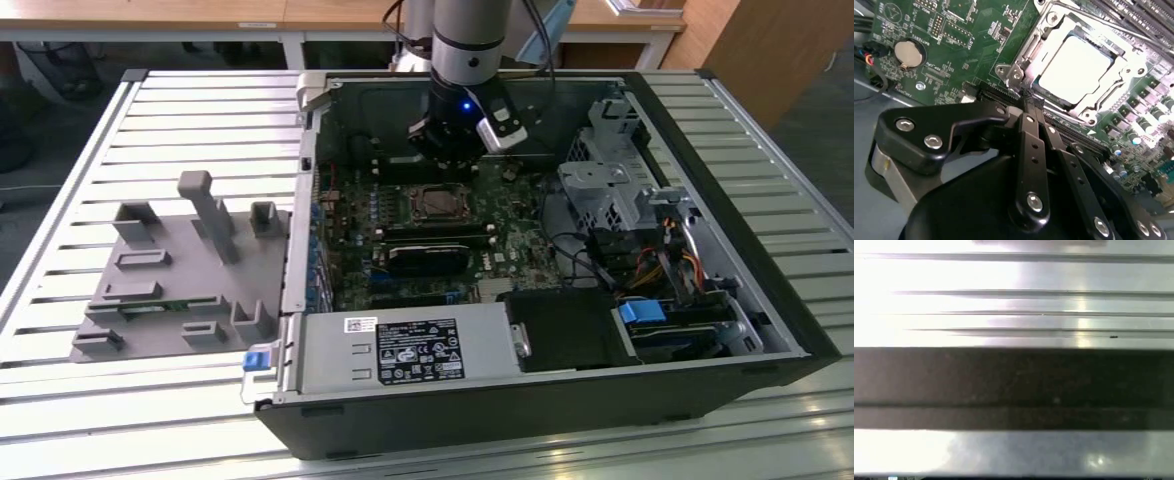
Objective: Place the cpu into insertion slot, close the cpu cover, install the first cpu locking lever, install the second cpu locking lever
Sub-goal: 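Install the first cpu locking lever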
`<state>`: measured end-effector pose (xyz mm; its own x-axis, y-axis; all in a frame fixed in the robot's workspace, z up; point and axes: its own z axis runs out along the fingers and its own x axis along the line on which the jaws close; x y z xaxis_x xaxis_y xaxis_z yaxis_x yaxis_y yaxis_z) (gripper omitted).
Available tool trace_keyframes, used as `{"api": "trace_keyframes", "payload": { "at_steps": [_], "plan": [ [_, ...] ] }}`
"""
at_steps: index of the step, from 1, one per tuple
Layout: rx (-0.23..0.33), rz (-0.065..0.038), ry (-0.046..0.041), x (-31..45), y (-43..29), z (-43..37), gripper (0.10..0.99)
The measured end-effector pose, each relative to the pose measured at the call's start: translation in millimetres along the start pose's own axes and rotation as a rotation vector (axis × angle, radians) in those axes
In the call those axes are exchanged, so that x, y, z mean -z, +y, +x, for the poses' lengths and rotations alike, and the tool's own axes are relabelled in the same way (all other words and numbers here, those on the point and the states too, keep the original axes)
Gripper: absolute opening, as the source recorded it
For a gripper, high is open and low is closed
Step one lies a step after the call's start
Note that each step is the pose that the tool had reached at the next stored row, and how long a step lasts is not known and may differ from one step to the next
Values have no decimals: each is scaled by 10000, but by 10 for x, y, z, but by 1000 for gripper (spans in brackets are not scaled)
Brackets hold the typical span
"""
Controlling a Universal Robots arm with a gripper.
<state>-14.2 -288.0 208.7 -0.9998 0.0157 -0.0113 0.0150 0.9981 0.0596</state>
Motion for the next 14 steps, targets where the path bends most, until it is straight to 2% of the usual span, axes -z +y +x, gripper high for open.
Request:
{"api": "trace_keyframes", "payload": {
  "at_steps": [14],
  "plan": [
    [0,0,0,2,-38,-2,106]
  ]
}}
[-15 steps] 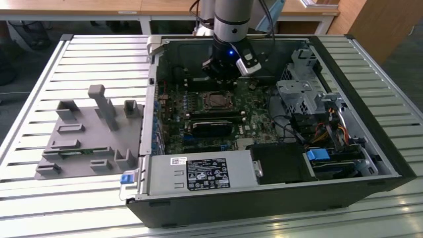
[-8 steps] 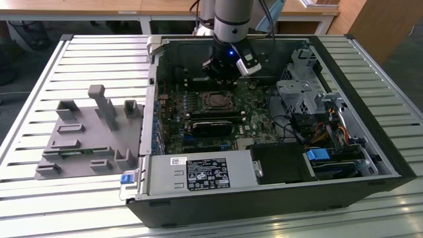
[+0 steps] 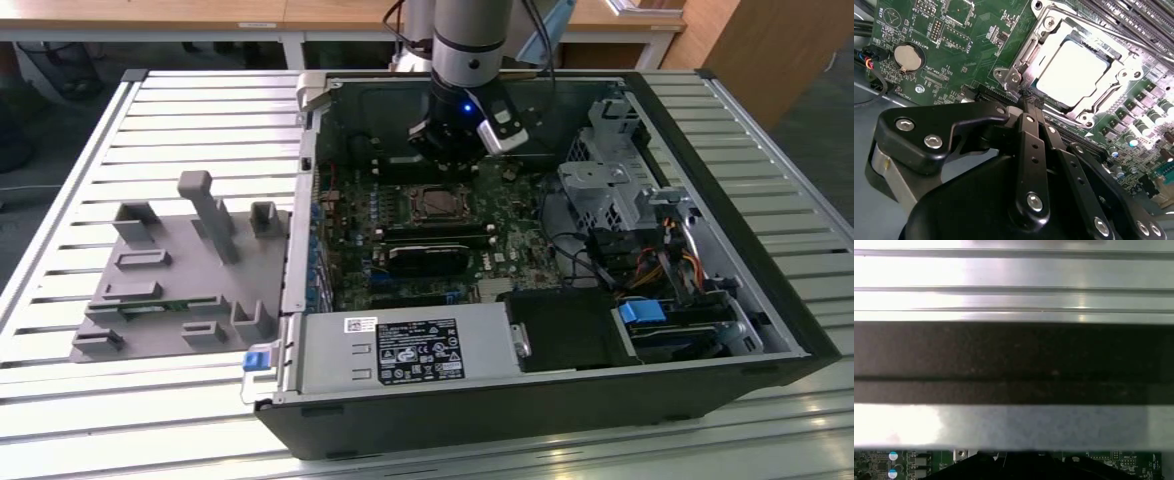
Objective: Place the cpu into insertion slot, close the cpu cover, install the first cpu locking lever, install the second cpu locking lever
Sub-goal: 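Install the first cpu locking lever, then install the second cpu locking lever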
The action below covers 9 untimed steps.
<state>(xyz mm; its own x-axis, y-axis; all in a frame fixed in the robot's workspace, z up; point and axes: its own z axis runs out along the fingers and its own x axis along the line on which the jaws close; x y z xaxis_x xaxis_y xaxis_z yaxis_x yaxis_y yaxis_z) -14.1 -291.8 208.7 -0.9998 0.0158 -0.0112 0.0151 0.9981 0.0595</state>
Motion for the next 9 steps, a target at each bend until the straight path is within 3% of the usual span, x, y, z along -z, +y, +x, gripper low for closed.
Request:
{"api": "trace_keyframes", "payload": {
  "at_steps": [9],
  "plan": [
    [0,1,0,2,-25,-3,106]
  ]
}}
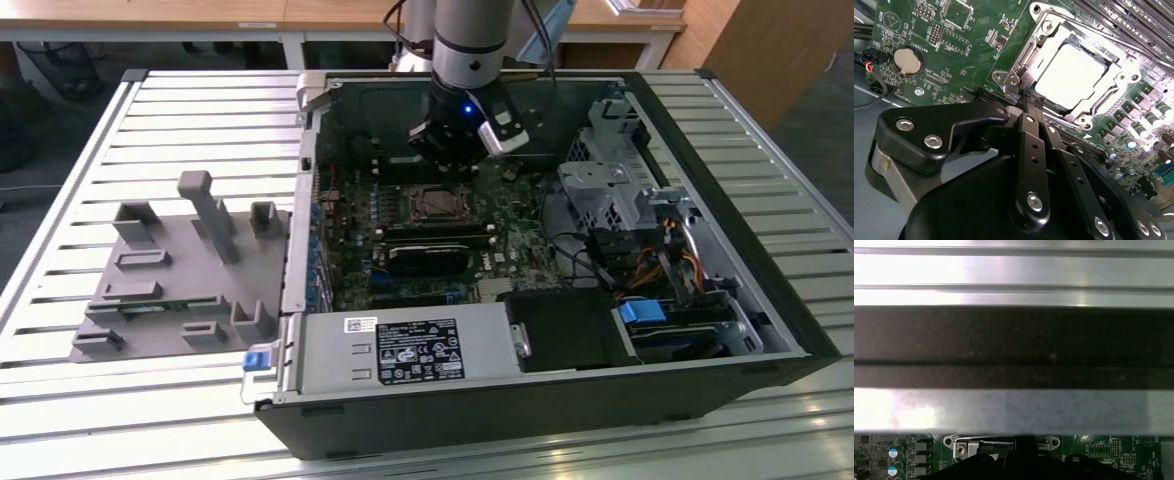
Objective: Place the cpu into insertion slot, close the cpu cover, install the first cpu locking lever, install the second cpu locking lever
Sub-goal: 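Install the second cpu locking lever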
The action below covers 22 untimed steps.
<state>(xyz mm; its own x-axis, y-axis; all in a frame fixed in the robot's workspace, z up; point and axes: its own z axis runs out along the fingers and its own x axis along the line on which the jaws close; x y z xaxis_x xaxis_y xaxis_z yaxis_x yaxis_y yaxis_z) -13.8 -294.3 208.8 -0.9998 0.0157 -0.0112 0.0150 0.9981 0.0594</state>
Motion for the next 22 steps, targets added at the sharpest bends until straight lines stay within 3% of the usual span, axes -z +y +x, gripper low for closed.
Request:
{"api": "trace_keyframes", "payload": {
  "at_steps": [22],
  "plan": [
    [0,3,1,5,-86,-1,106]
  ]
}}
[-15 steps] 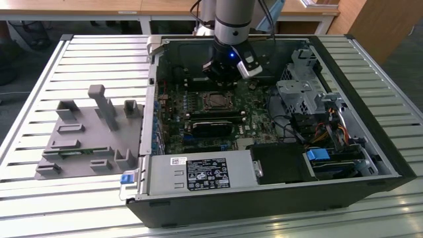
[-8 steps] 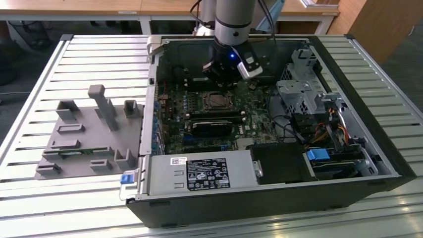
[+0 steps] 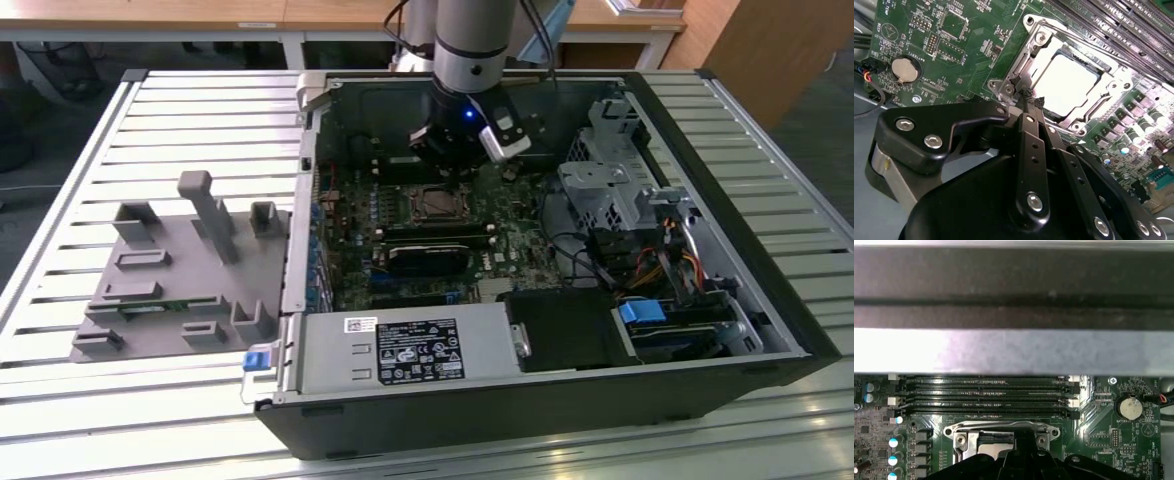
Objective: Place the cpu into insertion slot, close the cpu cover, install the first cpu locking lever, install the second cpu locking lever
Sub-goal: 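Install the second cpu locking lever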
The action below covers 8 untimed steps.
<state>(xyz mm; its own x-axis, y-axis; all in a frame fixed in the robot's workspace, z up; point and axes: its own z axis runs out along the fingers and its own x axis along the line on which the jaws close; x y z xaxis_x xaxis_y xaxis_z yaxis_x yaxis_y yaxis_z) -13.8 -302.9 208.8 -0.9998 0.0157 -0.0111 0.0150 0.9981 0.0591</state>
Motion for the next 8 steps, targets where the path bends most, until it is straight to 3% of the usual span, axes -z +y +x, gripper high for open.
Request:
{"api": "trace_keyframes", "payload": {
  "at_steps": [8],
  "plan": [
    [0,-1,-1,3,-49,0,106]
  ]
}}
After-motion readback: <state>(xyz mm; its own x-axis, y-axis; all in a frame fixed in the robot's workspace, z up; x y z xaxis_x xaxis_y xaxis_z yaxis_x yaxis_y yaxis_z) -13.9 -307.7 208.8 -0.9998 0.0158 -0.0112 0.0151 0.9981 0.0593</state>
